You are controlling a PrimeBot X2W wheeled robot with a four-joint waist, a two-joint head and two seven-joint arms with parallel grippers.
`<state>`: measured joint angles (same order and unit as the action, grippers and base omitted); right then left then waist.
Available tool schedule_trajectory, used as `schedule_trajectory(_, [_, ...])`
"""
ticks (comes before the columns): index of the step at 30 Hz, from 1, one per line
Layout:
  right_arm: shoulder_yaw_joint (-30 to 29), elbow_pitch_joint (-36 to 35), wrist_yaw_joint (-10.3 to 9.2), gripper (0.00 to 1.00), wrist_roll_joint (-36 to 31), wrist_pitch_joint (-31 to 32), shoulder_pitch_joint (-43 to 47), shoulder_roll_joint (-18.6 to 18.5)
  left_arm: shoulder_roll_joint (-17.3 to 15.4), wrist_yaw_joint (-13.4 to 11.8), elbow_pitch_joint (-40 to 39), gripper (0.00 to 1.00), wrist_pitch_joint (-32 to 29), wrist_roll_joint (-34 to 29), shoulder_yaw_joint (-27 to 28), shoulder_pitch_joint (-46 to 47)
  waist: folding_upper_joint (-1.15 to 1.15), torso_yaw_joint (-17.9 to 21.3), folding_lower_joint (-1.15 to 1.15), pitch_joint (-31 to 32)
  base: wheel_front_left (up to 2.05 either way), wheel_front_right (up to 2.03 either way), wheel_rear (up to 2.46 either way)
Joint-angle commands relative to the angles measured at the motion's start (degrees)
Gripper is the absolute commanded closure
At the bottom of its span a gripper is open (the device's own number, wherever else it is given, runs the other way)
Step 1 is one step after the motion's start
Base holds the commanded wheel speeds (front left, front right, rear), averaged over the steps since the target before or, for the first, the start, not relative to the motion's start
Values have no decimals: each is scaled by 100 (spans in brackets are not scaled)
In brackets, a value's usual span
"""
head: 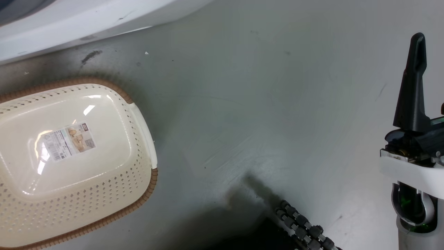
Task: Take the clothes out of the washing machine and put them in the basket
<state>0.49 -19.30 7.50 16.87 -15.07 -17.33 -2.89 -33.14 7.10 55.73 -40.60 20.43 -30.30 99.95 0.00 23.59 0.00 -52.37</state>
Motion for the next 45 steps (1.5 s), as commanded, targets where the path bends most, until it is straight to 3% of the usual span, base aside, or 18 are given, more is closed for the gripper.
schedule_trajectory(1, [-12, 9, -2, 0, -45, -16, -22, 3, -64, 5, 105, 100, 92, 39, -6, -204, 0, -58, 0, 124, 0, 0, 0])
schedule_trajectory(11, [-24, 117, -2, 0, -306, -15, 120, 2, 56, 25, 204, 100, 1287, 417, -15, -835, 0, -313, 0, 684, 0, 0, 0])
schedule_trajectory(37, [43, 397, -2, 0, -913, -15, 821, 1, 221, 28, -242, 100, 3580, 1644, -433, -3367, 0, -869, 0, 2466, 0, 0, 0])
schedule_trajectory(45, [66, 445, -2, 0, -1103, -15, 1161, 2, 380, -224, -572, 100, 4371, 1694, -415, -4145, 0, -1073, 0, 3059, 0, 0, 0])
